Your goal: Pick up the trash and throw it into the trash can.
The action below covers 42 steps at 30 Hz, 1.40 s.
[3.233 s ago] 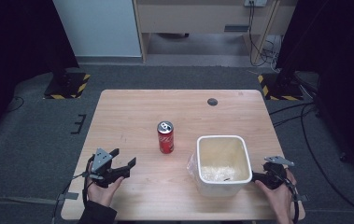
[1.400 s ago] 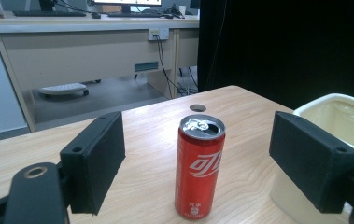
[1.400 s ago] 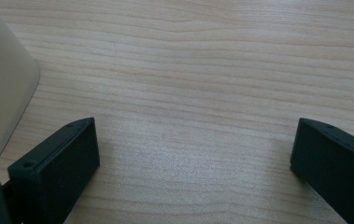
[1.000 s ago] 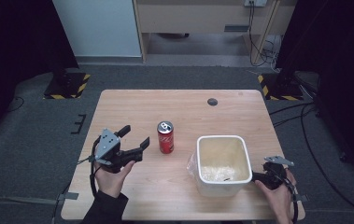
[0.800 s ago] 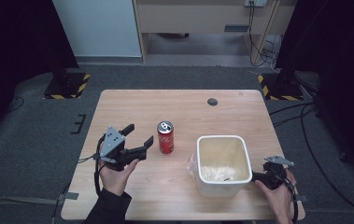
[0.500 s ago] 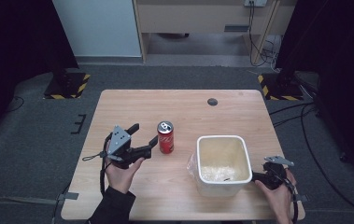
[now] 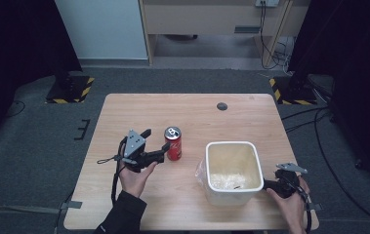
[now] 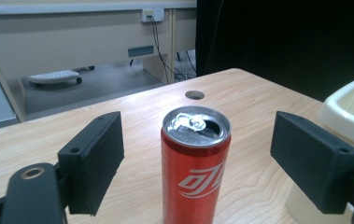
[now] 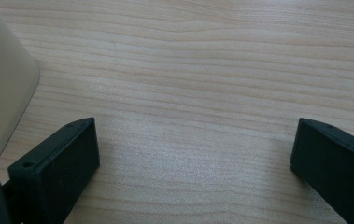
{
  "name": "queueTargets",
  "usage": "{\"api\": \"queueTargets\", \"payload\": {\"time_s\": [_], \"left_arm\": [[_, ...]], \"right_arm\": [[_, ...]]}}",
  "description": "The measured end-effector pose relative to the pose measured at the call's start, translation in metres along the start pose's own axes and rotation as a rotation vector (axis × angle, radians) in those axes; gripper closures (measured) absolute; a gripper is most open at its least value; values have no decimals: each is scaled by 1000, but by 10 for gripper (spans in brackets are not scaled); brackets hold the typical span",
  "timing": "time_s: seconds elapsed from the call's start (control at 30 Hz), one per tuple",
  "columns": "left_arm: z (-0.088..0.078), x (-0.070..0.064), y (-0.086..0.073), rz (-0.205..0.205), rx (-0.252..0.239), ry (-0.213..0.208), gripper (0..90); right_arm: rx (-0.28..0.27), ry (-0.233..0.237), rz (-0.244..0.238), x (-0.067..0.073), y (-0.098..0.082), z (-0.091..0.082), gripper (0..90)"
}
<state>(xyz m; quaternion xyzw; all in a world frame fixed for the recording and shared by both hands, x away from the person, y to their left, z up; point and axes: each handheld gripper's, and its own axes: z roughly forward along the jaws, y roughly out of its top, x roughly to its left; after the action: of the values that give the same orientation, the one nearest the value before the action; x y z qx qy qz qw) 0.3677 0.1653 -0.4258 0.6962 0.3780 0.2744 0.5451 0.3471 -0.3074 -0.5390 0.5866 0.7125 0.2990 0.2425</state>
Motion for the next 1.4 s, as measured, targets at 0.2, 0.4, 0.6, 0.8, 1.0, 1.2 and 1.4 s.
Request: {"api": "queueTargets", "payload": {"time_s": [0.2,0.4,0.6,0.8,1.0,1.2,1.4], "left_arm": [[13,-1,-9,-3,18,-6,173],[26,-6,-15,28,51,1,175],[37,-7,-19,43,74,9,185],[46,-5,-23,39,89,14,193],[54,-3,-27,24,102,13,200],[62,-2,-30,16,113,1,222],[66,0,-32,2,113,-3,260]], "right_arm": [[0,1,0,0,0,0,15],[1,1,2,0,0,0,15],[0,1,0,0,0,0,15],[0,0,0,0,0,0,15],[0,1,0,0,0,0,15],[0,1,0,0,0,0,15],[0,0,0,0,0,0,14]]}}
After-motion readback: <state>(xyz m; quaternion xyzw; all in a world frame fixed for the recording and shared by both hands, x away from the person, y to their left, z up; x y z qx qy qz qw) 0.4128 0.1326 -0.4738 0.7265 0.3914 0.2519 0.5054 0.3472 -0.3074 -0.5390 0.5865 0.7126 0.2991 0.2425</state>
